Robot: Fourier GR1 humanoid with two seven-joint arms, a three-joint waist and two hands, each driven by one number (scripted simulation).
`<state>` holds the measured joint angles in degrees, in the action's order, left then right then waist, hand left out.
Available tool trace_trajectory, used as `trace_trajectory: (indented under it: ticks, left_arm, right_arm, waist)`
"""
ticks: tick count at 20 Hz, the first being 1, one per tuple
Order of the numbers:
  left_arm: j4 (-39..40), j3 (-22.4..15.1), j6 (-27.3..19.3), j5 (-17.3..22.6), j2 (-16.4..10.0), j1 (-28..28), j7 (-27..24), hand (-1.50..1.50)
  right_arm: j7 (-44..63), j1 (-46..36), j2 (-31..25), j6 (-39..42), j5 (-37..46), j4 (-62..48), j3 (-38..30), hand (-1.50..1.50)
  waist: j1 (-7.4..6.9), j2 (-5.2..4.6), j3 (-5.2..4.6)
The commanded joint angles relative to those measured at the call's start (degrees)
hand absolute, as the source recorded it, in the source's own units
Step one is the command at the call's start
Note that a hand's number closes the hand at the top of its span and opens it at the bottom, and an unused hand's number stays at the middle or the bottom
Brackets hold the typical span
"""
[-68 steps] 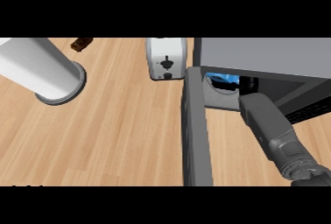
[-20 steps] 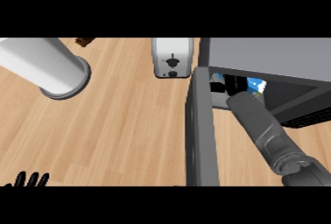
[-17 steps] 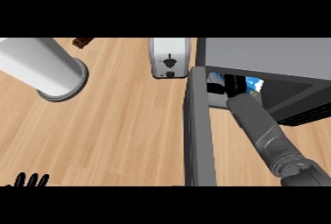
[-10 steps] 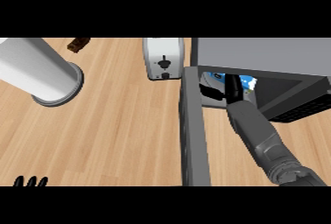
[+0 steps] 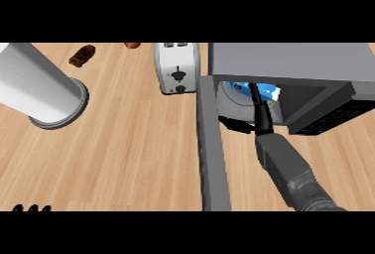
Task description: Pick up the milk, place it into the microwave and close the microwave
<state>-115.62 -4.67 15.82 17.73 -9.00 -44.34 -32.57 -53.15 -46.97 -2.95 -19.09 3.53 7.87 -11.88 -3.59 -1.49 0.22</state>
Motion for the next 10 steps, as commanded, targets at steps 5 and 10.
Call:
trace_trajectory:
  ticks: [5,10]
  left_arm:
    - [0.4,-1.3,-0.1,-2.2,1.0,-1.8,0.5,-1.5]
    - [-3.1,-3.3,-1.6,-3.7,0.7,-0.5,5.9,-1.5]
  right_arm:
    - [-7.9,7.4,1.3,7.9,-1.2,1.7,-0.7,-1.5]
    - [-9.0,10.9,-0.9,17.0,-0.7,3.4,0.8,-1.5]
  waist:
    - [2.11,1.1,-0.13]
    - [2.94,1.31,-0.15]
